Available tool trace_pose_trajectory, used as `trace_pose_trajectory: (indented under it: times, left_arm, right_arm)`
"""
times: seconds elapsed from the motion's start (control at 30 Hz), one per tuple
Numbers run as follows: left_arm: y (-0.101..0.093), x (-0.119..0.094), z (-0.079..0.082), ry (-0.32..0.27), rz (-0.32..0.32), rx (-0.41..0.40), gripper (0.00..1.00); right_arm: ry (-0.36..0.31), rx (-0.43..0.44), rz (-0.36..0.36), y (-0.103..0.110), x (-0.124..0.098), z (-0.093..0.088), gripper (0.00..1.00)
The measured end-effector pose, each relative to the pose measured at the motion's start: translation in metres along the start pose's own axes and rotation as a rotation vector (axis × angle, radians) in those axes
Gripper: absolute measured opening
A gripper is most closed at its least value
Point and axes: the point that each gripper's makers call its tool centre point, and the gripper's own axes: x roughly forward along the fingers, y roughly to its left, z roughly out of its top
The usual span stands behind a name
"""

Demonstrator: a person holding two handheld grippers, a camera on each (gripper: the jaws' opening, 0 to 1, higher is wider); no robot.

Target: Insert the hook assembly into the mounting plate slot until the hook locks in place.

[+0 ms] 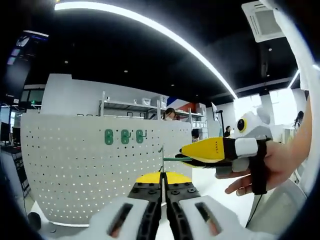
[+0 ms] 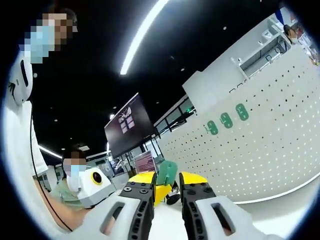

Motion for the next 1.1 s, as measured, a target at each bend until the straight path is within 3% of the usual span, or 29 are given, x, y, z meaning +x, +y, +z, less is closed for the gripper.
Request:
trace_pose_trajectory:
  times: [0.4,0.8,1.1]
  left_arm:
    - [-0.002,0.002,0.003,-0.007,-0.004,0.005,0.01]
    - [0.003,0.001,0.008,-0.018,0.012,-0.001,0.01]
    - [0.003,0.002,0.008,-0.017,0.012,0.002,0.01]
  right_arm:
    - [-0.001,0.004,0.007,0.002,0.011,0.002,0.13]
    - [0.026,-0.002,0.016,0.007,0.02,-0.002,0.02]
    - [0.027,0.02,0.003,0.005,0.019,-0.003,0.02]
